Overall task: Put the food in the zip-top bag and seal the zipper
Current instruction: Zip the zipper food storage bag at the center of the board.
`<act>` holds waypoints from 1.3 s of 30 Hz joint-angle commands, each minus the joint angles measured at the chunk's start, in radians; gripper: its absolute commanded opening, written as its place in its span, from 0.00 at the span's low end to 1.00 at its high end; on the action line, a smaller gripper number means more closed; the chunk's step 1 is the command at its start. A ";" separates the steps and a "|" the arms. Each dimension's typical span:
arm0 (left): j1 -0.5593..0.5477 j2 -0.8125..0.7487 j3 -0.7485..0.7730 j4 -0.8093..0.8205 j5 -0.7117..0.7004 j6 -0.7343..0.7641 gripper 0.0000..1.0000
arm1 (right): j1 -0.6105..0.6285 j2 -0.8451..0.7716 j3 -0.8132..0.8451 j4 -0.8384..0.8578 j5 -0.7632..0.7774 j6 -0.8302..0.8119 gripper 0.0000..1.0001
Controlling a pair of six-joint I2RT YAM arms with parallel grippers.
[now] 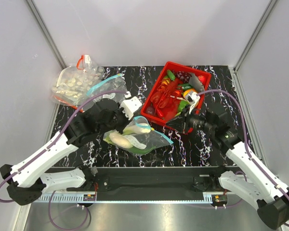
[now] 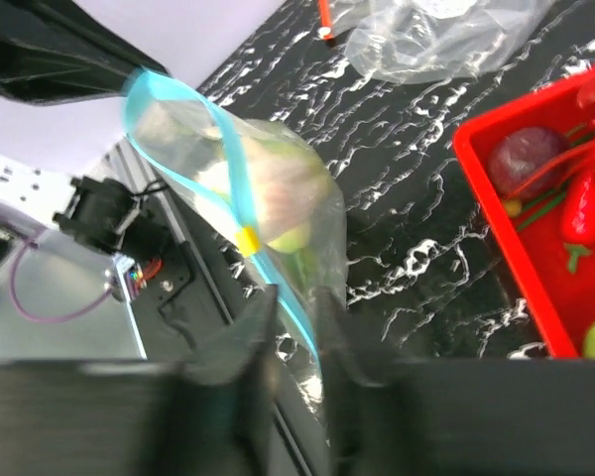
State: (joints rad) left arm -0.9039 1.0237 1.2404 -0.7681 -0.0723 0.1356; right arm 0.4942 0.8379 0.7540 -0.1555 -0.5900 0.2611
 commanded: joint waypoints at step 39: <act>-0.053 0.081 0.088 0.121 0.068 -0.047 0.00 | 0.388 0.418 0.467 -0.486 0.329 -0.250 0.00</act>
State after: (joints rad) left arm -0.9443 1.0946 1.2861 -0.7654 -0.0311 0.1272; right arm 0.8722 1.2934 1.2324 -0.5579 -0.3367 0.0292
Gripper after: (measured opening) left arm 0.012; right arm 0.009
